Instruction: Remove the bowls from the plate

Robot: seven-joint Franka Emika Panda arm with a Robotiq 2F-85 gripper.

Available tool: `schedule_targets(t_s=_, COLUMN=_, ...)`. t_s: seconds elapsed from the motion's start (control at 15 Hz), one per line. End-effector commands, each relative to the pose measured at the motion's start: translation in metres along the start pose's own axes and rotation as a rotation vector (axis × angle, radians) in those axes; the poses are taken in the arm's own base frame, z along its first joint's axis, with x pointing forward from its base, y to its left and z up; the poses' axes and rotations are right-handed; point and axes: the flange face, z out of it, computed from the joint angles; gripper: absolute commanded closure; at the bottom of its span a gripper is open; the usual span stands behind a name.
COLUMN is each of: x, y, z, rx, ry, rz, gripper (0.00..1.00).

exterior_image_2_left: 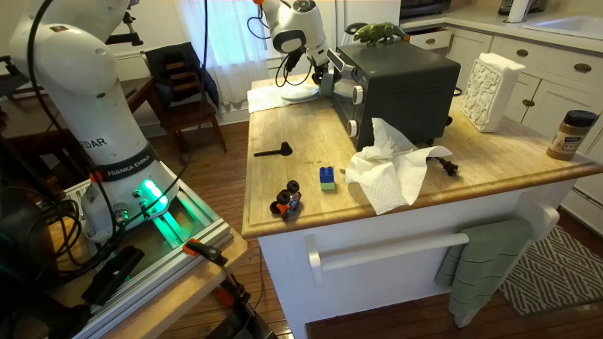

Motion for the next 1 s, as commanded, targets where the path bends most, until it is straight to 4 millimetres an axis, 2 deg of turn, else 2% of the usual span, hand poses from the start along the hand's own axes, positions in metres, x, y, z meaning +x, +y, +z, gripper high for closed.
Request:
schedule_targets(t_s=0.0, x=-0.002, y=-0.018, z=-0.015, rx=0.022, ry=-0.033, rz=-0.027, gripper=0.02)
schedule_targets(t_s=0.13, x=-0.010, y=-0.025, z=-0.033, rx=0.042, ry=-0.052, rz=-0.060, gripper=0.00)
schedule_targets(t_s=0.33, x=-0.019, y=-0.015, z=-0.062, rx=0.011, ry=-0.102, rz=-0.093, gripper=0.00)
schedule_targets(t_s=0.67, x=-0.035, y=0.039, z=-0.113, rx=-0.170, ry=-0.239, rz=-0.223, gripper=0.00)
schedule_targets(t_s=0.93, x=-0.043, y=0.085, z=-0.160, rx=-0.340, ry=-0.211, rz=-0.375, gripper=0.00)
